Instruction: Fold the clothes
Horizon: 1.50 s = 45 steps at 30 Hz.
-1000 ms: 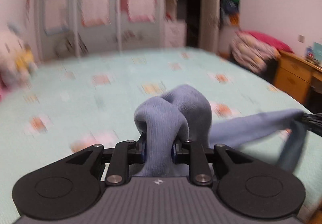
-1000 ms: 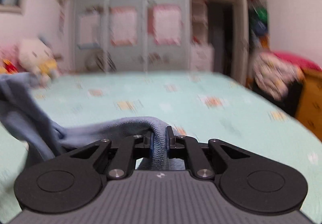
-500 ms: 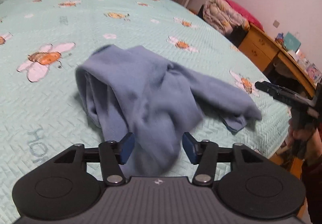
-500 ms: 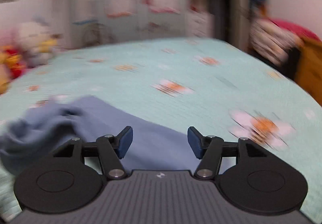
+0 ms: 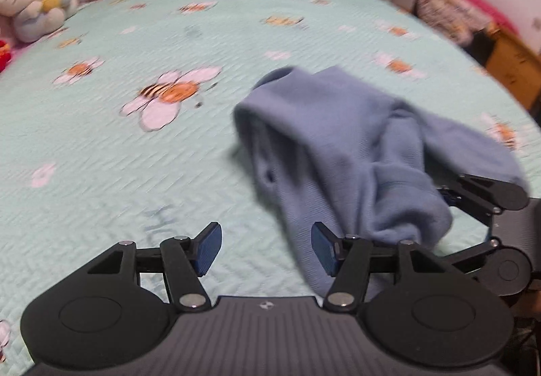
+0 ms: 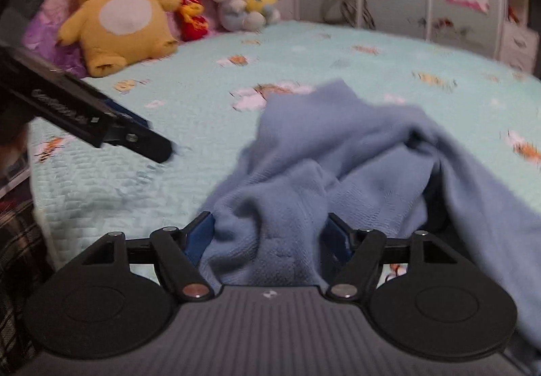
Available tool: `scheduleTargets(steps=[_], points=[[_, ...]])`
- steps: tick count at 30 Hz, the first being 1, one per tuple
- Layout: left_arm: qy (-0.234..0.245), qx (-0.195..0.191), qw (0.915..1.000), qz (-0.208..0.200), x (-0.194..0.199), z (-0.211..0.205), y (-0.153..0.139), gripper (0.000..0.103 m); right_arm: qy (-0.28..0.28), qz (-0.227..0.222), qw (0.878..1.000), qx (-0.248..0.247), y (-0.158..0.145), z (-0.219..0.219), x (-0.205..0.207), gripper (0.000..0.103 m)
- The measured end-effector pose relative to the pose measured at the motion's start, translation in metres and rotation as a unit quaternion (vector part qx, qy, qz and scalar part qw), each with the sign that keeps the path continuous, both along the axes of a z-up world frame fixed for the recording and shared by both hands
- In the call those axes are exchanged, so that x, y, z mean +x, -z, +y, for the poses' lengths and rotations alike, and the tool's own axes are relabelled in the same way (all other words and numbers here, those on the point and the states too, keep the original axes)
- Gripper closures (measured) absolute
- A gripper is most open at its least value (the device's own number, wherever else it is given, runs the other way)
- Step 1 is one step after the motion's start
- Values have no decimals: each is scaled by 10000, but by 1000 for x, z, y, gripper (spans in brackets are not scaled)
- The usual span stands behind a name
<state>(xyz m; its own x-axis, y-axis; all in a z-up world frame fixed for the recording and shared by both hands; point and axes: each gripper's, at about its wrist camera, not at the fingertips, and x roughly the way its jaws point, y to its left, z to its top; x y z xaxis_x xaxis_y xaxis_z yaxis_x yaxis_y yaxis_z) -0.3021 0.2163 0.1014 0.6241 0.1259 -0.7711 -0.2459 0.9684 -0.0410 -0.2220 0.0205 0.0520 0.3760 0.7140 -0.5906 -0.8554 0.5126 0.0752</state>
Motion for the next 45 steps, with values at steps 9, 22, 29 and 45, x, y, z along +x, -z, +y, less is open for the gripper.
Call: scheduleTargets(steps=[9,22,29,45], points=[[-139,318,9984,453,23,-12,12,37,1078,-485,9930,-53,-9,-71,6,86],[2,1329,9889,669,53,-44,20,32,2229,-332,9724,-608,3,-139,31,76],[-89,1439,9863,801,59,-41,27,31,1659,-647,9827,505,-55,-135,6,38],[-274,1773,9787,1000,62,-35,31,27,631,-1758,9792,-786,-8,17,29,48]])
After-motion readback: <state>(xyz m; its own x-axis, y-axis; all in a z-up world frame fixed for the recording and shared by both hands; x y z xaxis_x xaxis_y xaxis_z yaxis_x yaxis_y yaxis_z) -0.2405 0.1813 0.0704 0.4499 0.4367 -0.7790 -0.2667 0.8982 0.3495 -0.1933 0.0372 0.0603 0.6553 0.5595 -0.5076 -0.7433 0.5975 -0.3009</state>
